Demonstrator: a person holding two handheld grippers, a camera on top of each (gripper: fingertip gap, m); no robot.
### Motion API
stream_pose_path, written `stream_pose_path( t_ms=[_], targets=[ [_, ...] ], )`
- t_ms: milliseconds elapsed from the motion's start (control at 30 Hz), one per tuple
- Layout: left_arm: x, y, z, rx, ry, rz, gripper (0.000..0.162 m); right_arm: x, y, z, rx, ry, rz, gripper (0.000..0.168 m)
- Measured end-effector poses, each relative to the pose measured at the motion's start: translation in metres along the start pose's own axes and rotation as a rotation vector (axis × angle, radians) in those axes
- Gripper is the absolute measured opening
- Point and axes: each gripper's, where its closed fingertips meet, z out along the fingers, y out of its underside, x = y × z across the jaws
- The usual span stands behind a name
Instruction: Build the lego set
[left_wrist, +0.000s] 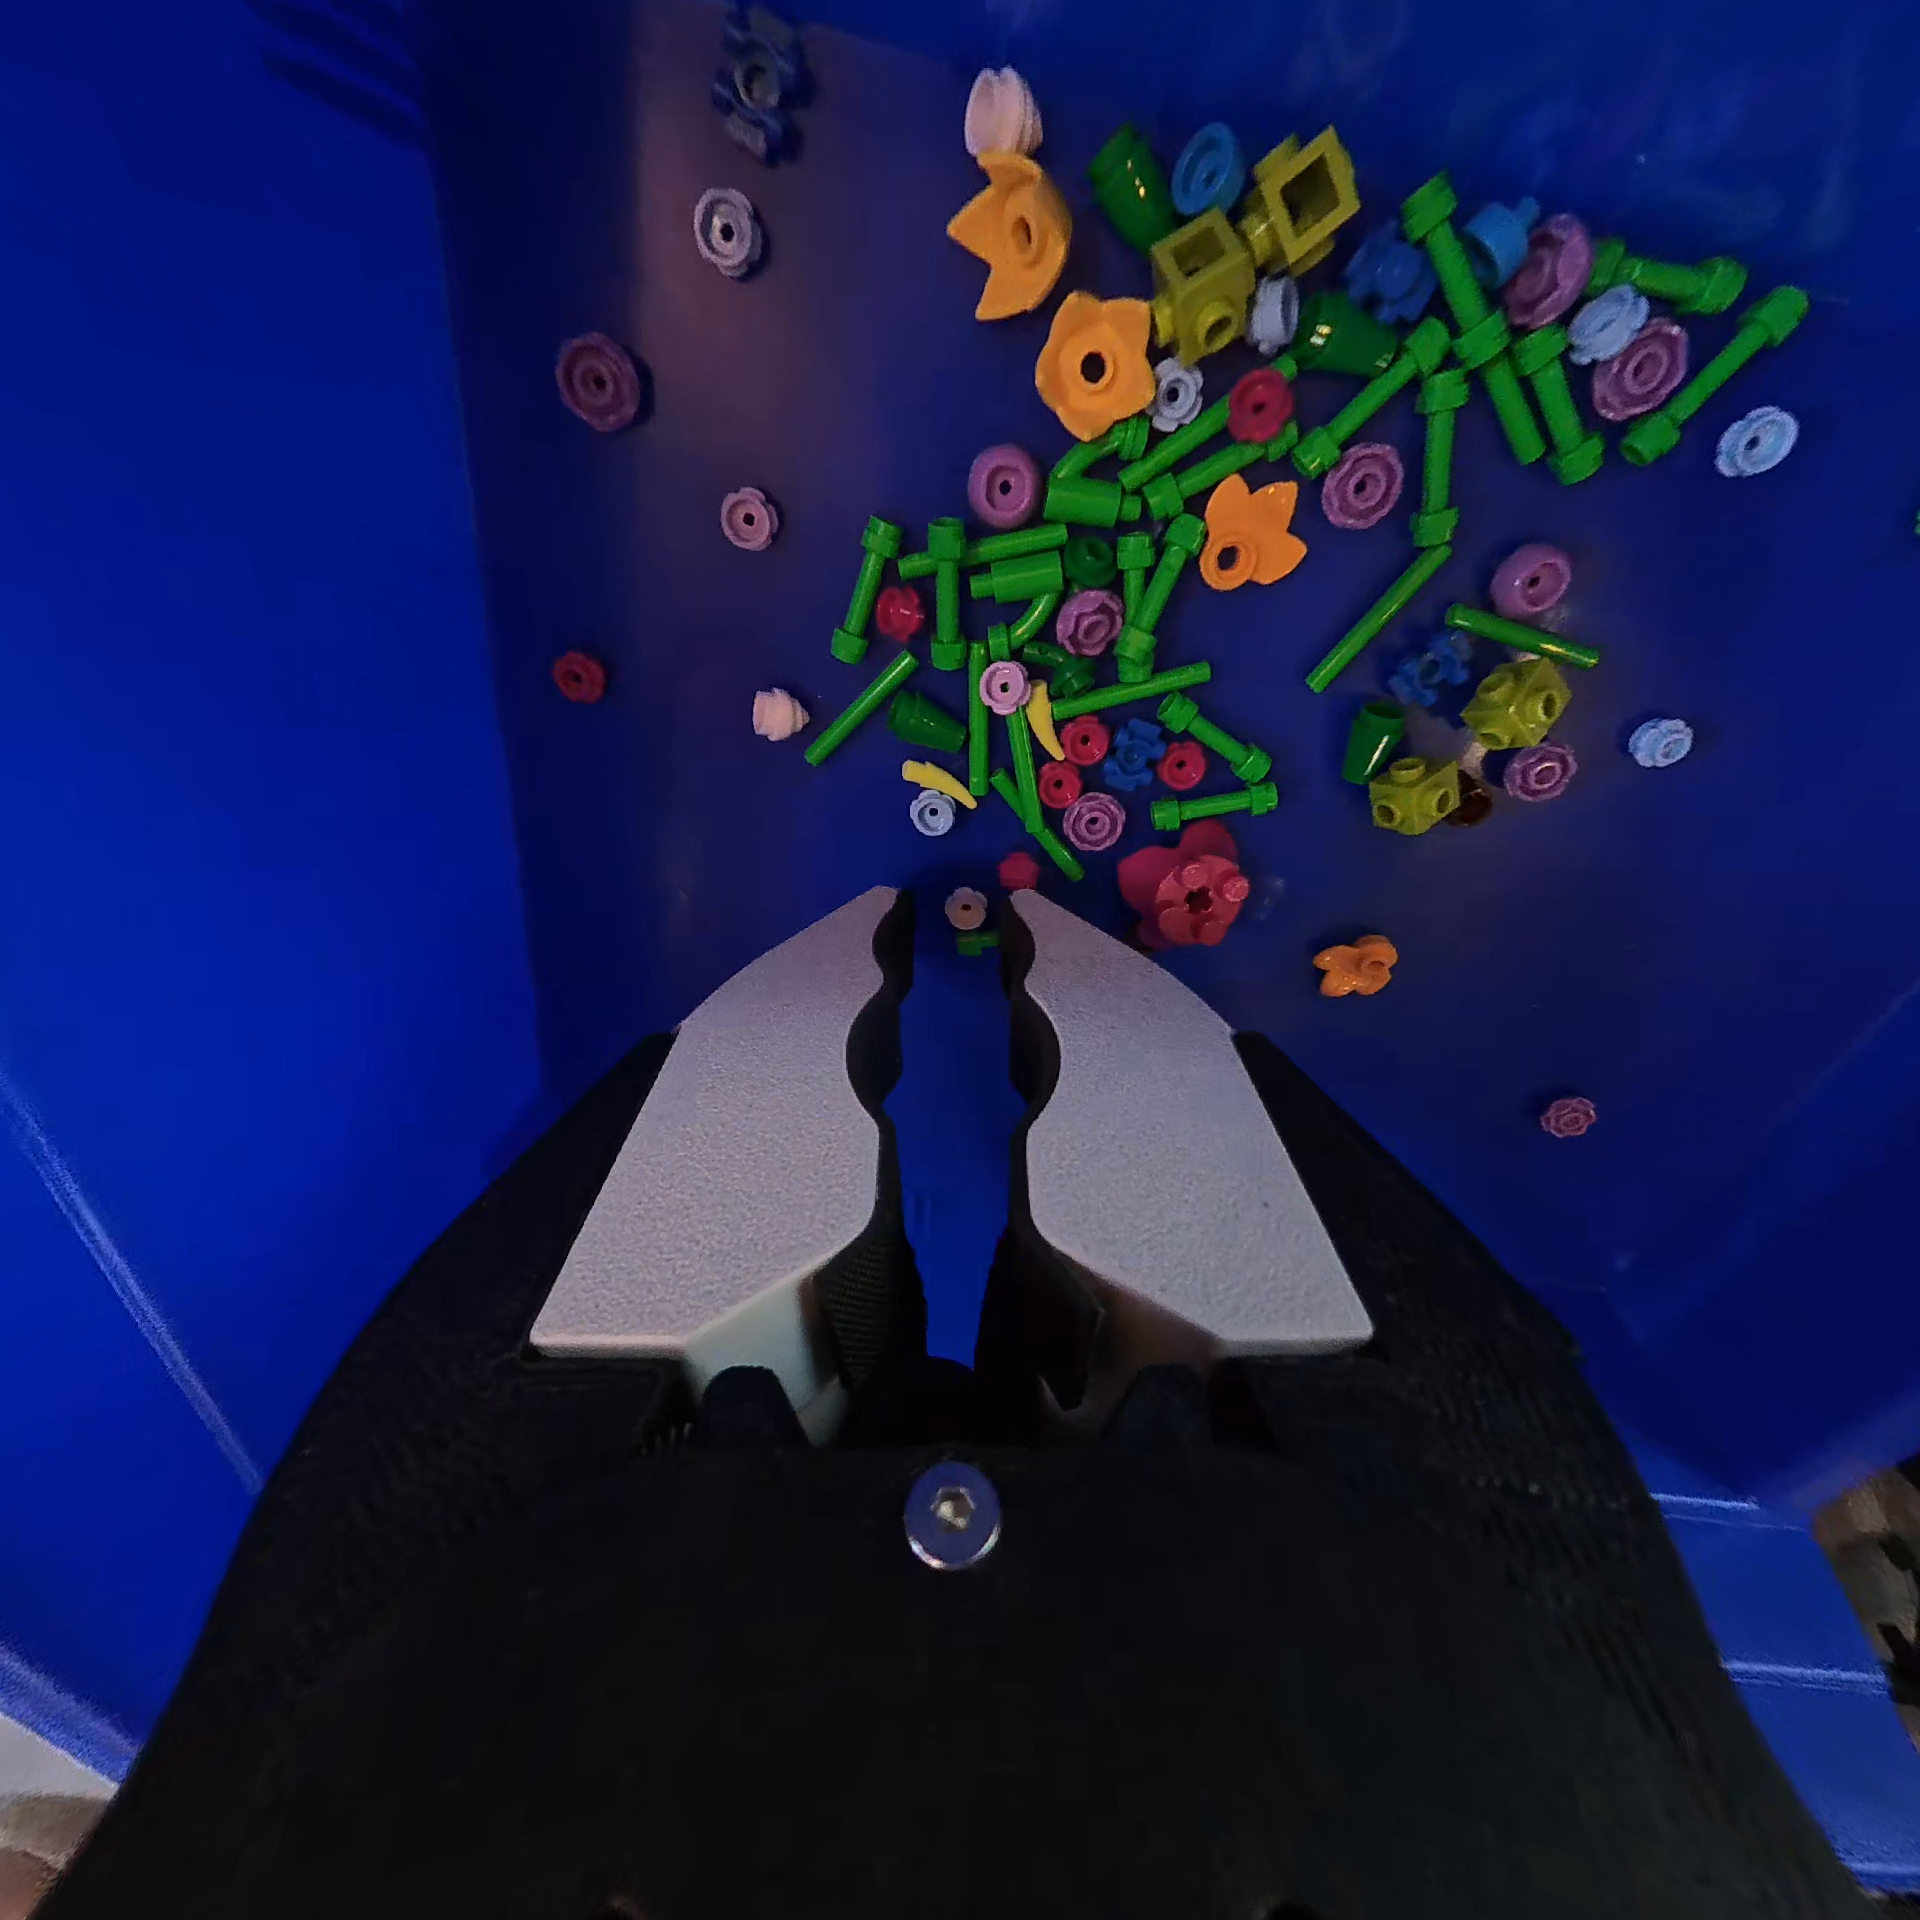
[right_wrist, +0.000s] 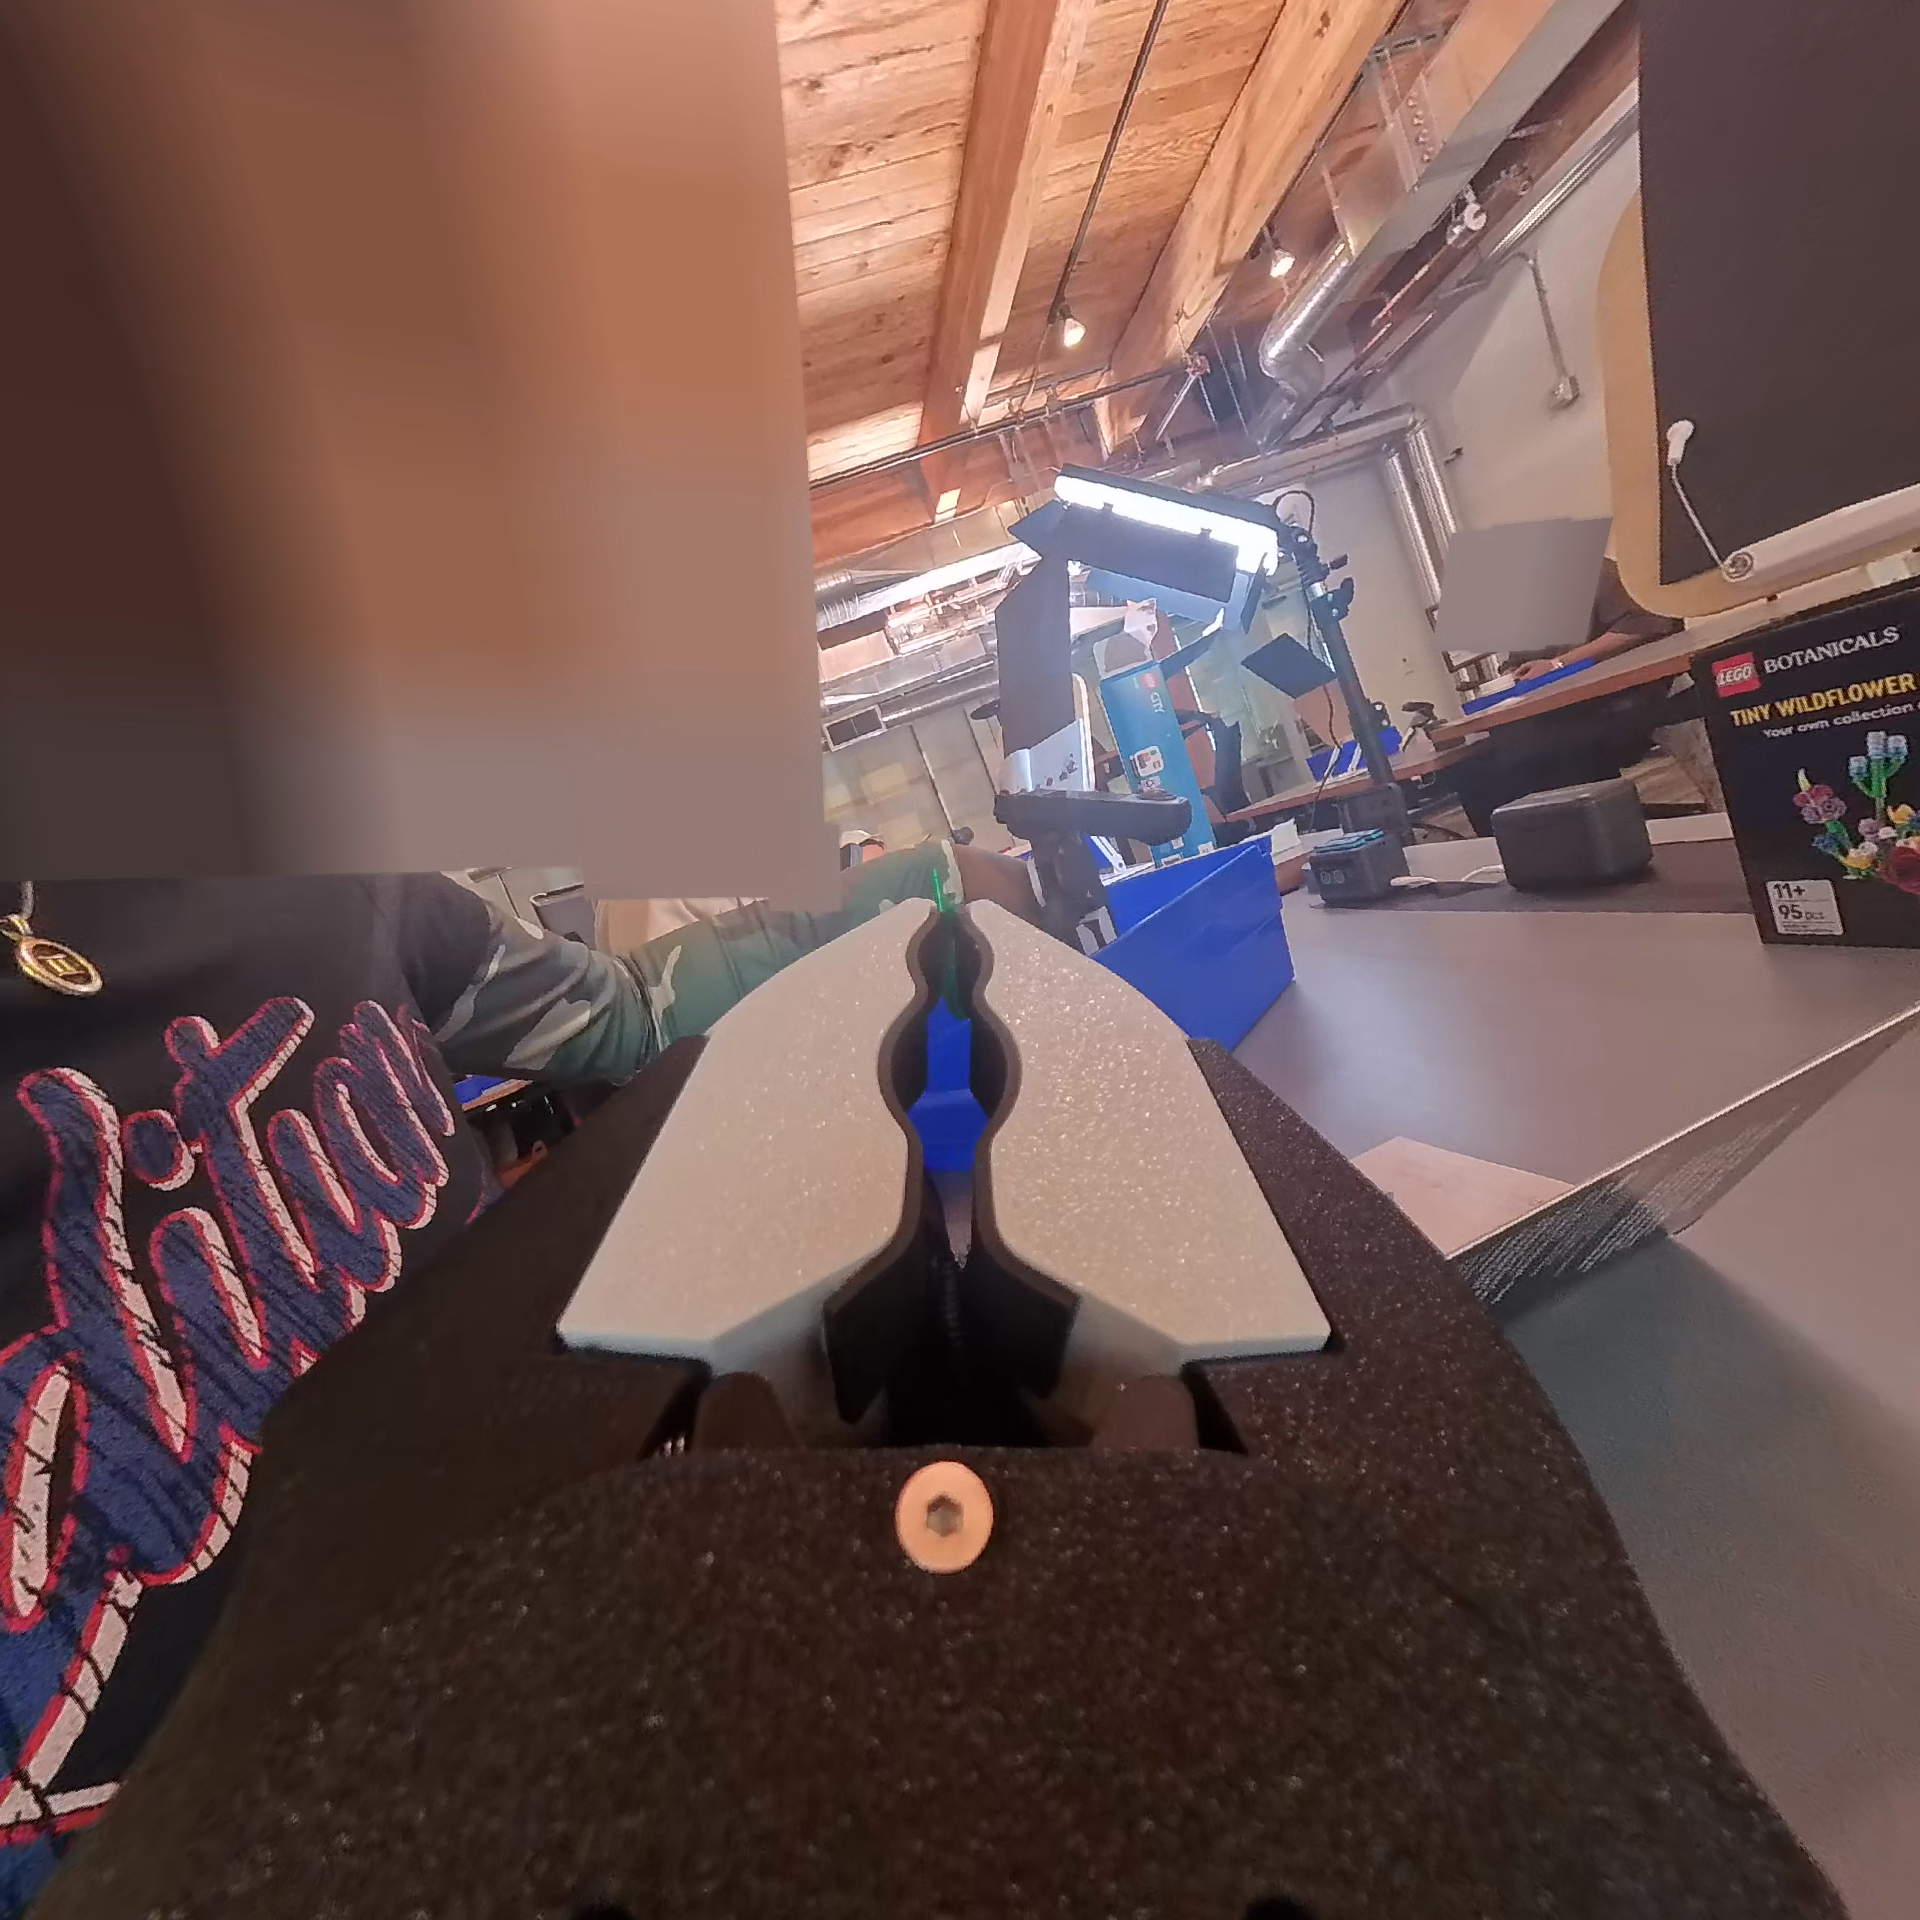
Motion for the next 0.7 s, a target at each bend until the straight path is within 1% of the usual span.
stream_pose_path(
  t_ms=[133,267,333,400,467,533,567,633,700],
  targets=[
    [-0.001,0.001,0.001,-0.01,-0.01,0.012,0.008,0.0,0.0,0.0,0.0,0.001,0.002,0.002],
    [0.0,0.0,-0.004,0.005,-0.019,0.023,0.008,0.001,0.0,0.0,-0.001,0.001,0.003,0.002],
    [0.001,-0.003,-0.018,0.045,-0.047,0.022,0.008,0.0,0.001,0.0,-0.004,0.0,0.002,0.002],
    [0.016,-0.015,-0.043,0.154,-0.052,0.039,0.008,0.0,0.001,0.001,-0.007,-0.002,0.001,0.002],
    [0.05,-0.034,-0.076,0.319,-0.027,0.101,0.008,0.0,0.002,0.001,-0.013,-0.003,0.0,0.002],
    [0.109,-0.052,-0.106,0.472,0.038,0.229,0.008,0.0,0.004,0.002,-0.02,-0.005,-0.002,0.002],
    [0.141,-0.056,-0.116,0.512,0.061,0.306,0.008,-0.001,0.004,0.002,-0.024,-0.005,-0.004,0.002],
    [0.196,-0.062,-0.122,0.549,0.051,0.457,0.008,-0.001,0.005,0.003,-0.026,-0.008,-0.006,0.002],
    [0.25,-0.067,-0.112,0.571,0.085,0.563,0.008,-0.002,0.005,0.003,-0.028,-0.01,-0.008,0.002]
  ],
)
